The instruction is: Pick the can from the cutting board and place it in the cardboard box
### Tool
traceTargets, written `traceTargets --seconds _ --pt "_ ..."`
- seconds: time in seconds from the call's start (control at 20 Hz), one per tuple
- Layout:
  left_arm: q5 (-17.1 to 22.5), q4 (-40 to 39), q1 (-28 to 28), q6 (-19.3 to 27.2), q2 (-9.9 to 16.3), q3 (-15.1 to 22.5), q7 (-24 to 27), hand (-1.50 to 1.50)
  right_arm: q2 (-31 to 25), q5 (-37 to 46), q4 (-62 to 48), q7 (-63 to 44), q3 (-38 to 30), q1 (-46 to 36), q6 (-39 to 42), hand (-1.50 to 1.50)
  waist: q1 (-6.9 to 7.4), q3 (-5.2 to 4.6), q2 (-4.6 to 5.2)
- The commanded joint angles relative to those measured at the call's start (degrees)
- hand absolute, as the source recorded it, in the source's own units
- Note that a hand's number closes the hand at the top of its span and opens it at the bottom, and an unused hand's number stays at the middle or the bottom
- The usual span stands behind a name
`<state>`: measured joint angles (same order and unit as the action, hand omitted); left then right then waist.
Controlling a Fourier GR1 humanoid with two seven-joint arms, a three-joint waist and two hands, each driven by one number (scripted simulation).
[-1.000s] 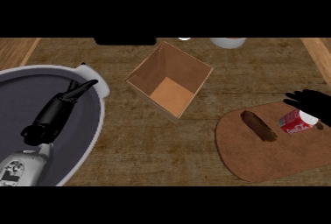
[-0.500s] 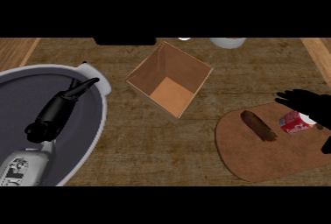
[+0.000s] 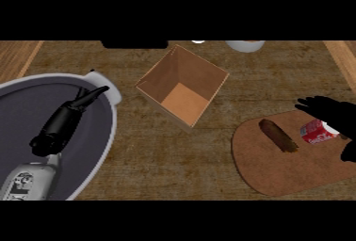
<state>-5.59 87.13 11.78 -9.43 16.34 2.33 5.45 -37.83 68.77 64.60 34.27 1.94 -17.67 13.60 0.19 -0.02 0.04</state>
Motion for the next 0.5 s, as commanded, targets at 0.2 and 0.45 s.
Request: traceTargets --seconds 0.2,0.45 --pt "-1.0 3.11 0.09 -1.66 -1.37 -1.02 -2.3 0.0 1.31 3.73 -9.68 6.33 -0.26 -3.91 -3.97 1.5 0.11 0.03 0.01" --pt "-1.02 1.13 1.5 -1.88 -1.28 -1.87 -1.92 0.0 3.06 2.08 -11.57 12.66 -1.56 -3.12 -14.48 1.5 0.03 0.05 0.08"
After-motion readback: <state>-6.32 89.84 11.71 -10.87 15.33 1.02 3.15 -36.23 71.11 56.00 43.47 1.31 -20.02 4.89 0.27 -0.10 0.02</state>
